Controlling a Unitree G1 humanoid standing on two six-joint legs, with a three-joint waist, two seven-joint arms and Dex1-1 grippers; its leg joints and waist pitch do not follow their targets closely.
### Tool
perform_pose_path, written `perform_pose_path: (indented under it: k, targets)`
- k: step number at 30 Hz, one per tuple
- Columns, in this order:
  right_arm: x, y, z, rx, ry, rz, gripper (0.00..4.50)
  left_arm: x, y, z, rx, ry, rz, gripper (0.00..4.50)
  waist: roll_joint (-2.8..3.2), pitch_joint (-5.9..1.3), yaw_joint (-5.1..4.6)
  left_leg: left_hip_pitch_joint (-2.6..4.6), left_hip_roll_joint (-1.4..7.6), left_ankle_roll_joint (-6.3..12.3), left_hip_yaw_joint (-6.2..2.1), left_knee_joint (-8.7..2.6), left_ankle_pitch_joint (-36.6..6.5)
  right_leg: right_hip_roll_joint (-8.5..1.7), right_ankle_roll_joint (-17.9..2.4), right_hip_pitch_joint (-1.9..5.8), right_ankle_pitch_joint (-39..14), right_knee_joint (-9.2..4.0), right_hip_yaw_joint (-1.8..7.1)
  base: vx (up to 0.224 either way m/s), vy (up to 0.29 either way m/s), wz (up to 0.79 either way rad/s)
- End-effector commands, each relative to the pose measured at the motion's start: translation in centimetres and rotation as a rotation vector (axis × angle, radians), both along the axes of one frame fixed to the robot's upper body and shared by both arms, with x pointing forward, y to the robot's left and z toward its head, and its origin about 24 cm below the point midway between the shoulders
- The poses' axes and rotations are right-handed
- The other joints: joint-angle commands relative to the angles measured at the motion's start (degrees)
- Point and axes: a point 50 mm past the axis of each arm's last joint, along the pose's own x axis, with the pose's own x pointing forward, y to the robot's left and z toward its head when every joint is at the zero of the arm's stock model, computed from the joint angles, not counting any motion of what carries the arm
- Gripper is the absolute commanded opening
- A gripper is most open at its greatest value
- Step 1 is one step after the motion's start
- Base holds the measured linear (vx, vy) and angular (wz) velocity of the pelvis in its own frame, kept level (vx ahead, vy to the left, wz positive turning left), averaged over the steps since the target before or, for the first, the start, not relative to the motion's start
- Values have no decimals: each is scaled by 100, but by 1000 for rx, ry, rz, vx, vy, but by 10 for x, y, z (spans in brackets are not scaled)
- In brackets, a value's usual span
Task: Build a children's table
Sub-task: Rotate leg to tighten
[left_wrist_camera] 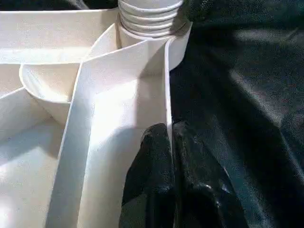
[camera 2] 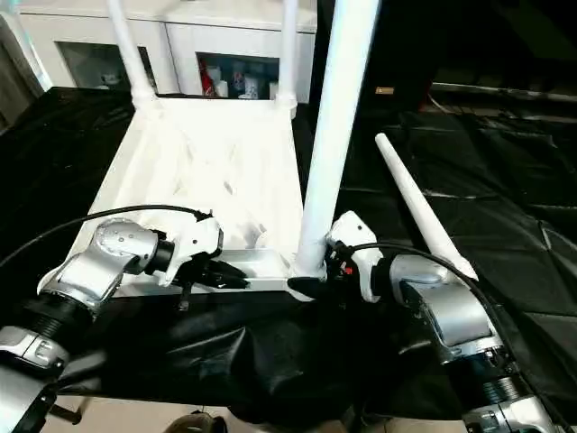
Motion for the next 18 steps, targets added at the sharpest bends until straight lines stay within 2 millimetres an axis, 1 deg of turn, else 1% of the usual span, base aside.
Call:
perform_pose_path:
  k: [1,4,5,6,8,11,13,15,16,17,18]
  targets:
    - [-3,8,-1,-14,3,56,341,-2,-8,1,-14,-9,-40,0,-13,-415,-19,170,452,-11,-201,-387,-1489,-458,-1136,234,-1332,-318,281,0,0,0]
    - [-2,9,-4,-18,10,49,321,-1,-6,1,-2,-13,-36,0,-23,-437,-10,162,444,34,-194,-365,-1321,-451,-1210,249,-1042,-276,270,0,0,0]
    - [-1,10,-3,-17,12,49,297,0,-5,1,0,-15,-33,0,-8,-438,-3,159,441,47,-196,-359,-1297,-450,-1226,249,-999,-269,269,0,0,0]
    - [-1,10,-3,-16,13,49,297,1,-4,2,2,-16,-31,0,-10,-437,-5,158,439,68,-190,-355,-1287,-444,-1243,249,-958,-267,268,0,0,0]
    - [-1,11,-3,-7,15,48,281,1,-3,2,3,-16,-29,0,-8,-434,-4,159,440,70,-190,-354,-1334,-444,-1257,248,-1007,-272,268,0,0,0]
    - [-2,11,-3,0,21,49,272,0,-3,2,2,-13,-30,0,11,-418,1,165,444,8,-200,-364,-1503,-454,-1224,239,-1233,-292,274,0,0,0]
    - [-2,10,-2,1,22,49,271,1,-5,3,0,-13,-29,0,15,-389,-2,174,445,-60,-207,-379,-1717,-453,-1171,218,-1496,-322,282,0,0,0]
    - [-2,10,-5,3,24,39,270,2,-5,3,0,-15,-18,0,9,-385,-3,180,445,-94,-215,-385,-1800,-461,-1134,217,-1632,-330,284,0,0,0]
    - [1,13,-15,3,15,-62,269,4,-3,-1,10,-25,49,0,12,-378,-11,178,446,-111,-219,-388,-1841,-463,-1106,211,-1703,-340,287,0,0,0]
    - [1,13,-15,3,15,-62,269,4,-3,-1,10,-25,49,0,46,-383,-21,180,448,-137,-221,-389,-1867,-472,-1109,188,-1728,-341,295,0,0,0]
    - [2,14,-17,3,14,-84,269,5,-2,-1,12,-27,63,0,19,-369,-50,172,433,-199,-237,-403,-1994,-467,-1070,202,-1880,-359,284,0,0,0]
